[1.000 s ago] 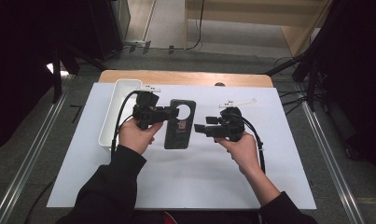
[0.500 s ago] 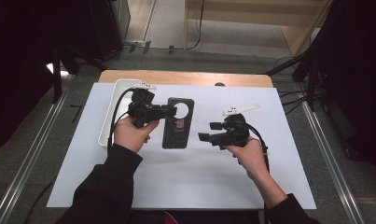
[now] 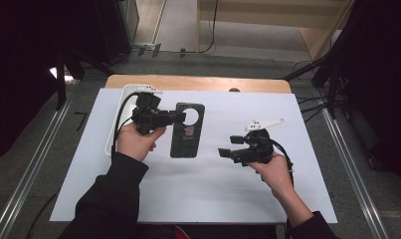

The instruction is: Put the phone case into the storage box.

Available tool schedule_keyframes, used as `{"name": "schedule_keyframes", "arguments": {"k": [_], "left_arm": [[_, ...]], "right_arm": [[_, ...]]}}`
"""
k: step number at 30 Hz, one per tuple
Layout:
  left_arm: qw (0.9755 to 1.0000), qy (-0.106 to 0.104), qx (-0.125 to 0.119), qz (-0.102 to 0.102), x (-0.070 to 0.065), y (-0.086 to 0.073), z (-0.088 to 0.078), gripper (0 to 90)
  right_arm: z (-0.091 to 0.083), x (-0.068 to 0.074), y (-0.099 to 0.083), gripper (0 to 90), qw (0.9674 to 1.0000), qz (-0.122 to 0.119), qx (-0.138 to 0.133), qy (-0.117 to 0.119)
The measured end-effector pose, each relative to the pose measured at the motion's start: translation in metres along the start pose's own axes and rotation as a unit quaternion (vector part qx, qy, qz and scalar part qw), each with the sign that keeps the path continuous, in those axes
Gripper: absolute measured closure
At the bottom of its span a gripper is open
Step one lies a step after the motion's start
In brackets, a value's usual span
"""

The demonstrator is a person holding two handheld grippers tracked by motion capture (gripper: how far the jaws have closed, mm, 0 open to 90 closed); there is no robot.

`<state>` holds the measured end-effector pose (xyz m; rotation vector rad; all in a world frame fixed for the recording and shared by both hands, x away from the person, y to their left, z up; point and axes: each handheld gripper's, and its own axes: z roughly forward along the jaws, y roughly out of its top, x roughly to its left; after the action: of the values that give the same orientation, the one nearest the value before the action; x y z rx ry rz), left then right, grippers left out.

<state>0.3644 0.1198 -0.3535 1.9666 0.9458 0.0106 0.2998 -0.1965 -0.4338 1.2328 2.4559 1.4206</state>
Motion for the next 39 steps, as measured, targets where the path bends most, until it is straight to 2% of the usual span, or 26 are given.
{"name": "schedule_keyframes", "arguments": {"k": [14, 26, 33, 39], "left_arm": [[1.0, -0.006, 0.0, -0.003, 0.007, 0.004, -0.013, 75.2], [0.9998, -0.006, -0.017, -0.008, 0.014, 0.009, -0.03, 75.2], [0.9996, -0.005, -0.025, -0.011, 0.016, 0.011, -0.037, 75.2], [0.9995, -0.003, -0.029, -0.011, 0.017, 0.012, -0.04, 75.2]], "right_arm": [[-0.009, -0.001, -0.016, 24.0, 0.9999, -0.01, 0.0, -0.008], [-0.015, -0.002, -0.029, 24.0, 0.9998, -0.013, 0.004, -0.013], [-0.019, -0.002, -0.04, 24.0, 0.9998, -0.012, 0.011, -0.014], [-0.024, -0.002, -0.048, 24.0, 0.9997, -0.012, 0.006, -0.018]]}}
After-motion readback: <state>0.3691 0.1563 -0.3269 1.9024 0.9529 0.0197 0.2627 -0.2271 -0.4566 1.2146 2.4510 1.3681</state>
